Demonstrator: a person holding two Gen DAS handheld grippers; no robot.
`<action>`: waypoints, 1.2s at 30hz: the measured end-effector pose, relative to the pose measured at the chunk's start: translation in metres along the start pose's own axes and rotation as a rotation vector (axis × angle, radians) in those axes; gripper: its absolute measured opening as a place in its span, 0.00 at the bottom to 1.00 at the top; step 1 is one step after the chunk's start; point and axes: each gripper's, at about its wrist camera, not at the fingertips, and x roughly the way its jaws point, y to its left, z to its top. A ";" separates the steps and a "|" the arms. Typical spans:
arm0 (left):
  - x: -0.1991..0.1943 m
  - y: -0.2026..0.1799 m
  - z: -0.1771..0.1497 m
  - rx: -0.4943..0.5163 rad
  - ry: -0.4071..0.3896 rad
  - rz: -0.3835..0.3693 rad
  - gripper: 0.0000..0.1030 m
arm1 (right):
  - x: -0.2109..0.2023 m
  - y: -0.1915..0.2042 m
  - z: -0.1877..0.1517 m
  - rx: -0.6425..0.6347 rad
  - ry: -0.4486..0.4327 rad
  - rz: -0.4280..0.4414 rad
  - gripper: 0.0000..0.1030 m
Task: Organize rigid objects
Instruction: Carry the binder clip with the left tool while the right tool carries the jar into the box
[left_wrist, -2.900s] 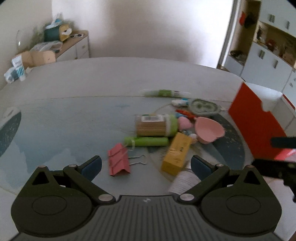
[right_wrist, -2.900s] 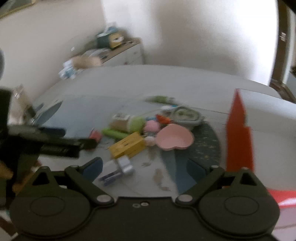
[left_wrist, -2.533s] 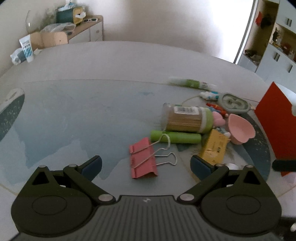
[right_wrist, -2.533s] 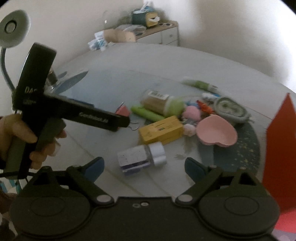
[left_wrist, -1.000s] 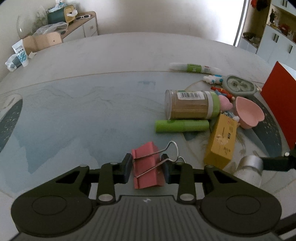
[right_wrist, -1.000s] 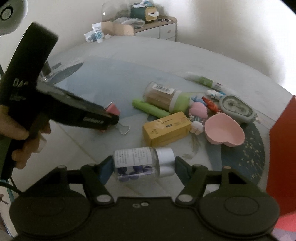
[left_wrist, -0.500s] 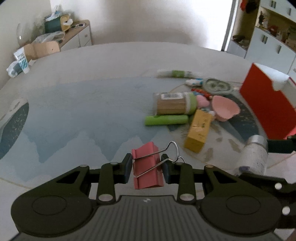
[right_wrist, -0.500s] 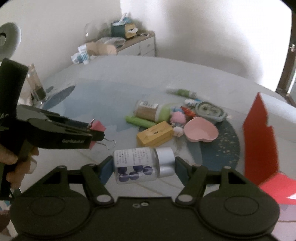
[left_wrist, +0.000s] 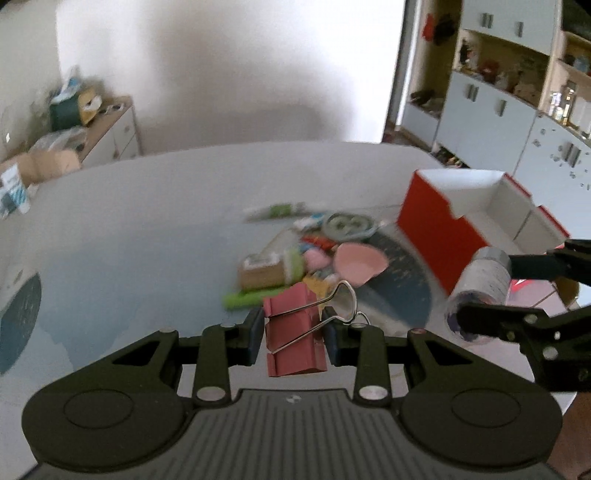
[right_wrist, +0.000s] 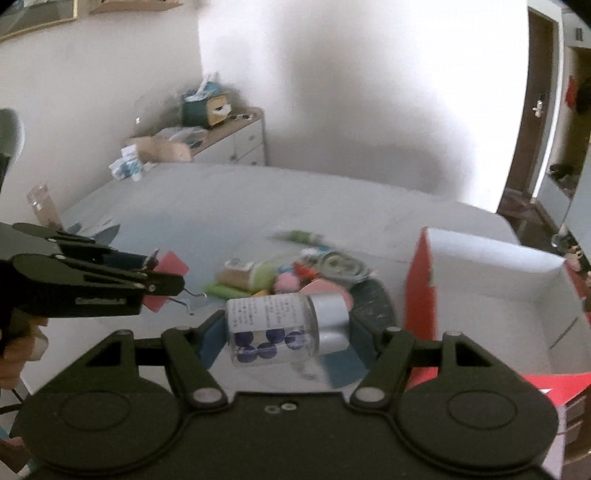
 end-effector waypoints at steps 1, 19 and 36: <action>-0.002 -0.005 0.004 0.009 -0.011 -0.007 0.32 | -0.002 -0.007 0.002 0.002 -0.005 -0.012 0.67; 0.056 -0.163 0.092 0.109 -0.058 -0.120 0.32 | -0.007 -0.171 -0.007 0.021 0.051 -0.105 0.67; 0.167 -0.272 0.146 0.153 0.041 -0.123 0.32 | 0.037 -0.260 -0.010 -0.027 0.149 -0.043 0.67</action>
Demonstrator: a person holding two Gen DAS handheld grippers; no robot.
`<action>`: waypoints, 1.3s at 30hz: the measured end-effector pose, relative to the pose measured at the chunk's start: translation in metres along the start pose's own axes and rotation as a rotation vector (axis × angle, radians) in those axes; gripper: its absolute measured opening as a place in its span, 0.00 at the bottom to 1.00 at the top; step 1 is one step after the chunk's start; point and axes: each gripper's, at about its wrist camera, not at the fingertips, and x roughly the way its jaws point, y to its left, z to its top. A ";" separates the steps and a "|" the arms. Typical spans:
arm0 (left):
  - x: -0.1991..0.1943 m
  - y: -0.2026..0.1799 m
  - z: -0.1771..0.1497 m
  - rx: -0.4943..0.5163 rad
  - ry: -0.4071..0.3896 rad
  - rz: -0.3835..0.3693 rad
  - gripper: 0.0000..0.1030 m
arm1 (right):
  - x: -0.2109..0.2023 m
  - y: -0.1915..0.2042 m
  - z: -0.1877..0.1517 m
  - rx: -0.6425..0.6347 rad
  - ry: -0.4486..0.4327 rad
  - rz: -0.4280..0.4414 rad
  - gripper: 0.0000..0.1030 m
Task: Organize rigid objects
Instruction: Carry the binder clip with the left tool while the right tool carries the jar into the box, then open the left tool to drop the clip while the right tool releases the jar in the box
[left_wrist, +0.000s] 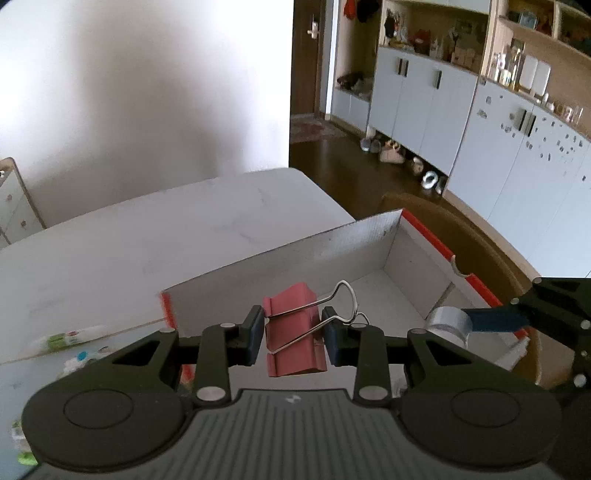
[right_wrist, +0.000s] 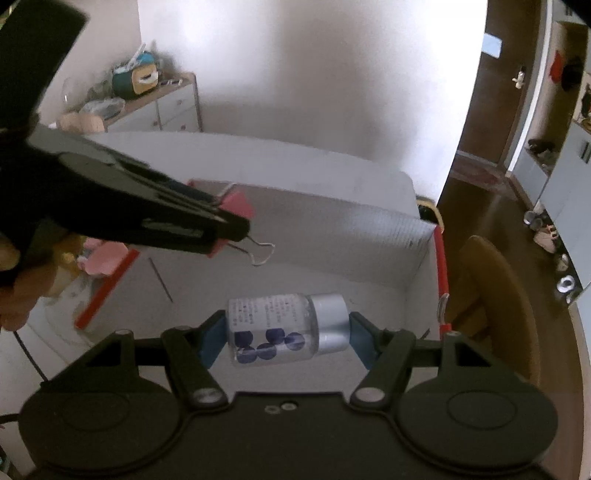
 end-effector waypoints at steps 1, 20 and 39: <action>0.008 -0.002 0.002 0.003 0.010 0.004 0.32 | 0.006 -0.002 0.000 -0.005 0.013 0.006 0.67; 0.109 -0.015 0.004 0.023 0.225 0.031 0.32 | 0.073 -0.009 -0.002 -0.051 0.255 0.034 0.67; 0.134 -0.007 -0.014 0.029 0.366 0.058 0.34 | 0.083 -0.004 -0.002 -0.050 0.378 0.041 0.68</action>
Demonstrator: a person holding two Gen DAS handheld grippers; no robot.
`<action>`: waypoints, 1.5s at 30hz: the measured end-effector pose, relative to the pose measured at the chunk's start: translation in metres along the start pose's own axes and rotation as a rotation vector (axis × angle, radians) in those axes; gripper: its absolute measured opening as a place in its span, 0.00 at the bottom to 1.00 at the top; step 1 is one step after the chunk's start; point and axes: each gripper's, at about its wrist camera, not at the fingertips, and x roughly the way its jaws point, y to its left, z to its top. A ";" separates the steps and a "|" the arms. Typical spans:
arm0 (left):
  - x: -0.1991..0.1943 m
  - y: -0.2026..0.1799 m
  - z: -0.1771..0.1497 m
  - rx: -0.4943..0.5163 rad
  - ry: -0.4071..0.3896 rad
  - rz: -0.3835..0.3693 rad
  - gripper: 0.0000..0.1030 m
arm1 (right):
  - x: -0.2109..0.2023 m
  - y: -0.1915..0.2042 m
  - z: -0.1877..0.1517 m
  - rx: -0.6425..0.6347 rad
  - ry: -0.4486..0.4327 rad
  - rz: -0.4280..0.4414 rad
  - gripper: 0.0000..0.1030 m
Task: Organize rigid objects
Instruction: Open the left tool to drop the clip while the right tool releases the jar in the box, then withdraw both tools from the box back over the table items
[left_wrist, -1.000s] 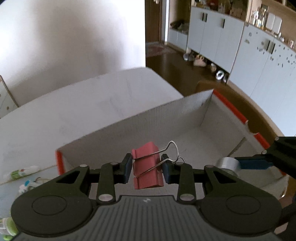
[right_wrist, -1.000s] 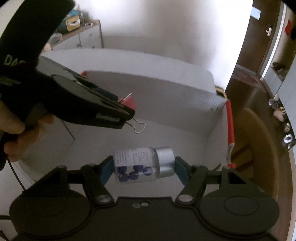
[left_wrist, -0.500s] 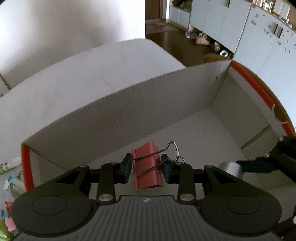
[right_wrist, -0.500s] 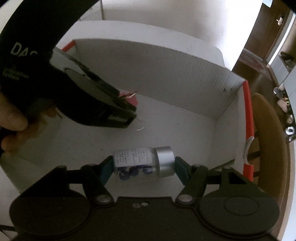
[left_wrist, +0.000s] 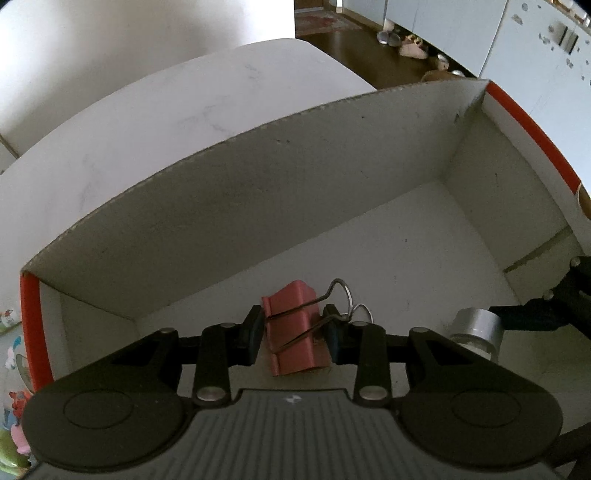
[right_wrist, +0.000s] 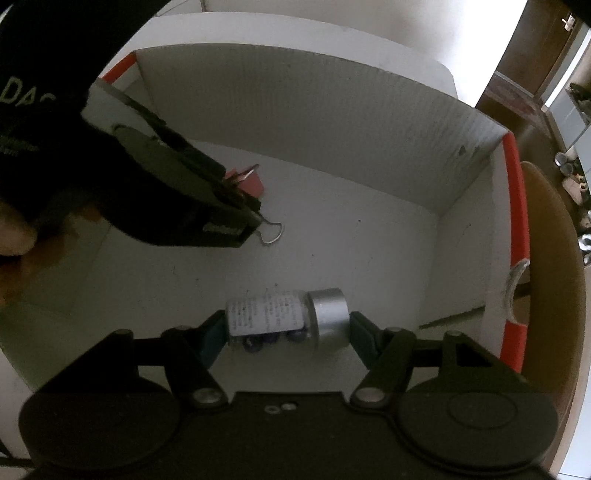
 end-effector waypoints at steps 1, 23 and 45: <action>0.000 0.000 -0.001 0.000 0.004 0.001 0.34 | 0.000 0.000 0.000 -0.001 0.001 0.003 0.71; -0.075 0.018 -0.048 -0.084 -0.161 -0.012 0.63 | -0.061 0.003 -0.012 0.039 -0.209 0.026 0.83; -0.166 0.084 -0.130 -0.135 -0.382 -0.056 0.63 | -0.109 0.075 -0.027 0.192 -0.437 0.012 0.86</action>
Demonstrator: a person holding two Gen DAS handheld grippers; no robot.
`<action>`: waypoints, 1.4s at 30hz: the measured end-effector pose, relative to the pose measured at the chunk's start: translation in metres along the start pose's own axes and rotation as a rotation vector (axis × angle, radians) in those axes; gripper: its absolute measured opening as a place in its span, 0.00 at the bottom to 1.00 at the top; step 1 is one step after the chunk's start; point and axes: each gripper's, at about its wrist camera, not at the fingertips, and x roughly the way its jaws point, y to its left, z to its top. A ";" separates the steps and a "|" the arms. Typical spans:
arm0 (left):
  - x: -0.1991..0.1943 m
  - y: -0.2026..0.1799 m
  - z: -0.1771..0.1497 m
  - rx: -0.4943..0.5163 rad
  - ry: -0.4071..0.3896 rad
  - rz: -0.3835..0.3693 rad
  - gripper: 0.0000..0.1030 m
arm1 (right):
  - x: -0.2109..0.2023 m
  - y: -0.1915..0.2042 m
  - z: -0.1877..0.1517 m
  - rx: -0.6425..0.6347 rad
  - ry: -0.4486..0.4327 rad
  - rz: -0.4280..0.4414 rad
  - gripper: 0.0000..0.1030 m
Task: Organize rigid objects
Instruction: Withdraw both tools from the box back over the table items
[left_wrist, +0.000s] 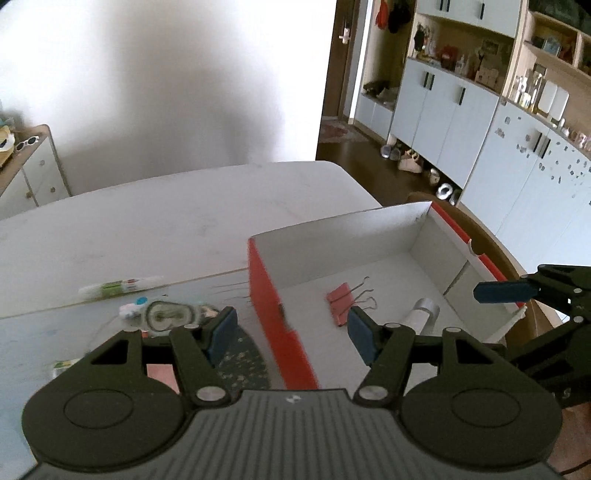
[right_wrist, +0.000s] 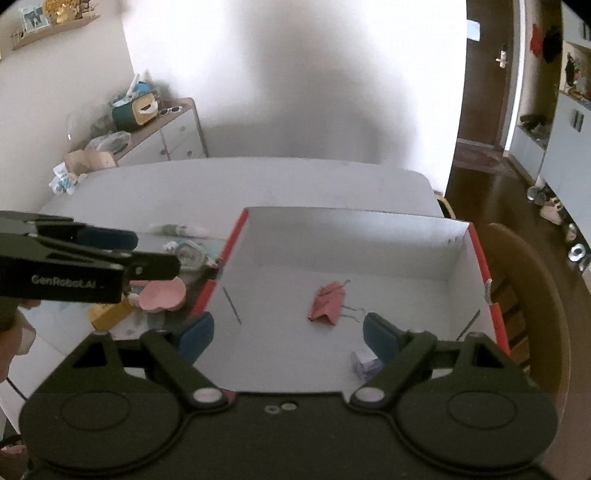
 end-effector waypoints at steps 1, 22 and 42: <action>-0.004 0.004 -0.002 0.001 -0.003 0.000 0.63 | -0.001 0.005 0.000 0.006 -0.008 -0.002 0.86; -0.063 0.094 -0.050 0.012 -0.063 0.009 0.77 | -0.007 0.106 -0.009 0.042 -0.111 0.034 0.96; -0.088 0.174 -0.086 -0.075 -0.100 0.033 1.00 | 0.015 0.168 -0.015 0.010 -0.085 0.045 0.99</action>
